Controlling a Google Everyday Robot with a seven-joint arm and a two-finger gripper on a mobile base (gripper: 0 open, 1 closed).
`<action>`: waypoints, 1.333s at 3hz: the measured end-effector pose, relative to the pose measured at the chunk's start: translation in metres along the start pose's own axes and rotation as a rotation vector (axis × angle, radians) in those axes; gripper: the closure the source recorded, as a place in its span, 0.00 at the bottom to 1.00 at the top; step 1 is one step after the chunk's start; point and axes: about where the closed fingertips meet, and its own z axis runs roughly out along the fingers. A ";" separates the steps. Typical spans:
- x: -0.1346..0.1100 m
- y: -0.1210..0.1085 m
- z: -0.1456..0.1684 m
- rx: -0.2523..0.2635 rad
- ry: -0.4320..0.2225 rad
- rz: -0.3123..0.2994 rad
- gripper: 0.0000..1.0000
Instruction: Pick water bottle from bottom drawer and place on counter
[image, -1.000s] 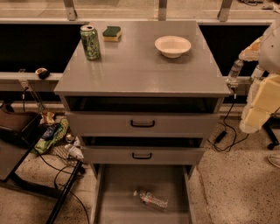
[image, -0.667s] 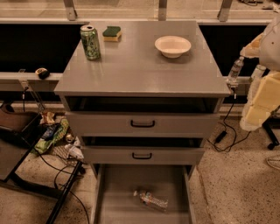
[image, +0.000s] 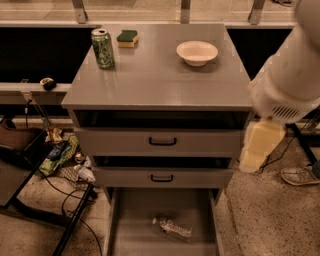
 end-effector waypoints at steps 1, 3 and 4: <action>0.001 0.024 0.061 0.009 0.067 0.022 0.00; 0.031 0.075 0.172 -0.015 0.164 0.049 0.00; 0.031 0.076 0.170 -0.012 0.164 0.049 0.00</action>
Offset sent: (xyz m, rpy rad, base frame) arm -0.0257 -0.0087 -0.2261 -0.2335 0.0683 -0.1177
